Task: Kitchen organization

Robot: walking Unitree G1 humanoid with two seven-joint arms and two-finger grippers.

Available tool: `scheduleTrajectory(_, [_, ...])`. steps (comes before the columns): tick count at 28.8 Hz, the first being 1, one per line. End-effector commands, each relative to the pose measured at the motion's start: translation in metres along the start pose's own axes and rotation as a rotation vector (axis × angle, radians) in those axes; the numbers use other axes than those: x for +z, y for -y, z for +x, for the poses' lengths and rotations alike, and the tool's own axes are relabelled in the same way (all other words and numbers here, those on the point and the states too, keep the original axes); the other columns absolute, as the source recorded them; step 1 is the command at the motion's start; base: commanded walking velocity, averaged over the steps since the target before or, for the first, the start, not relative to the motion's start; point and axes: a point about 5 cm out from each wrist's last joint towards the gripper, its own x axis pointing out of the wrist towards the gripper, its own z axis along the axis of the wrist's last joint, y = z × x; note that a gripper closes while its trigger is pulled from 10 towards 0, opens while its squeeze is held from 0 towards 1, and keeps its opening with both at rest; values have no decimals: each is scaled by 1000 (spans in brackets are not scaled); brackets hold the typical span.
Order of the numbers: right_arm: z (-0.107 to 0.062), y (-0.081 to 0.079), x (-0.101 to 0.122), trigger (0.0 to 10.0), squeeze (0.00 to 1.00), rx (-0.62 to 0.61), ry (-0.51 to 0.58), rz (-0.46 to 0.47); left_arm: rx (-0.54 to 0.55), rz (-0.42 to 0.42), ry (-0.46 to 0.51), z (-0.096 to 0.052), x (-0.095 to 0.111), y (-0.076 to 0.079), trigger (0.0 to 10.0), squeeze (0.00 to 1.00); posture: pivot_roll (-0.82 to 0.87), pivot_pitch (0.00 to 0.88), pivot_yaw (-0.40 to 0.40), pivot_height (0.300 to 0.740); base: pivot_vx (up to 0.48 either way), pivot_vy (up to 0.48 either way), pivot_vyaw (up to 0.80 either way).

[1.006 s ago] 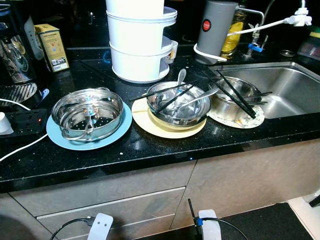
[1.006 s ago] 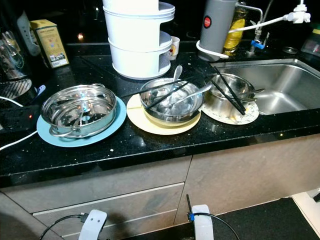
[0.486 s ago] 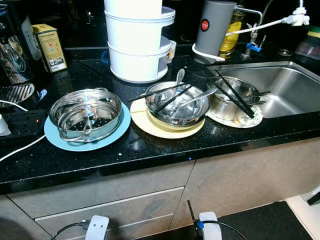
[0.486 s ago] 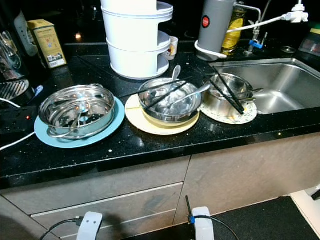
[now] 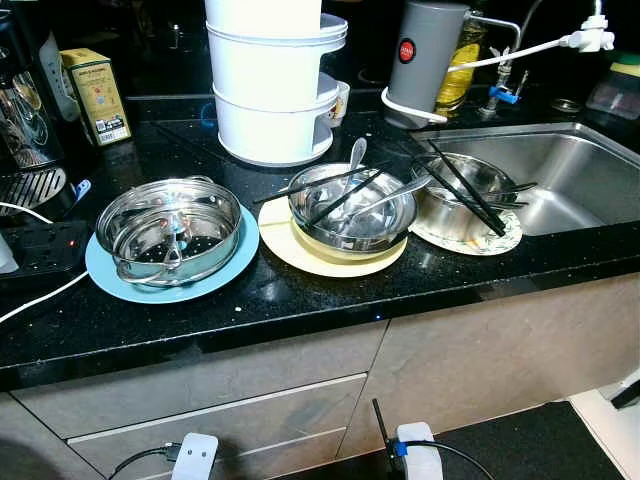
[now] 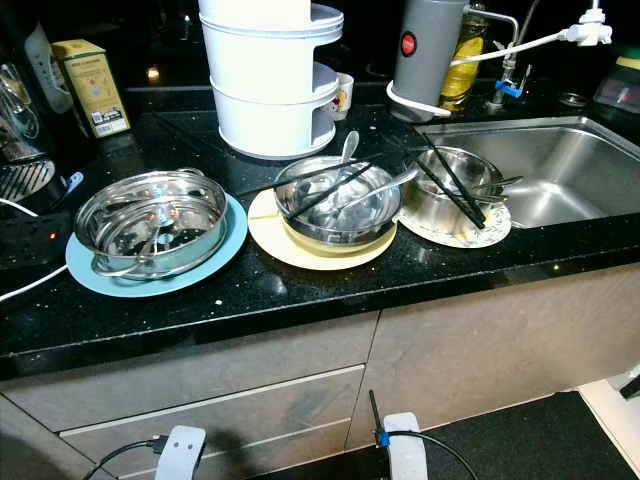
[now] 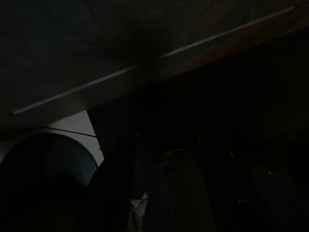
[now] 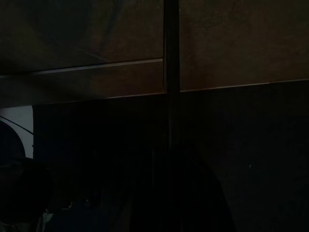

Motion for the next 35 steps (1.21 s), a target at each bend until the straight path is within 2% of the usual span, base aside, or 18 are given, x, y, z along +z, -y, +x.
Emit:
scheduleTrajectory(1, [-3,-1,-9,10000,0,7,-30,0,-8,-20,-13,-1,-5,3,10000,20,-69,114,-47,740,0,0,0])
scheduleTrajectory(14, [-4,2,-10,10000,0,7,-33,-13,-7,-26,3,2,0,4,10000,16,-75,117,-50,740,0,-332,0])
scheduleTrajectory(31, [-3,3,-8,10000,0,10,-30,-15,5,-52,22,4,7,3,10000,4,-81,119,-56,740,0,-480,0])
scheduleTrajectory(35, [-3,1,-7,10000,0,31,-32,-57,6,-57,28,4,8,3,10000,8,-81,119,-57,740,0,-480,0])
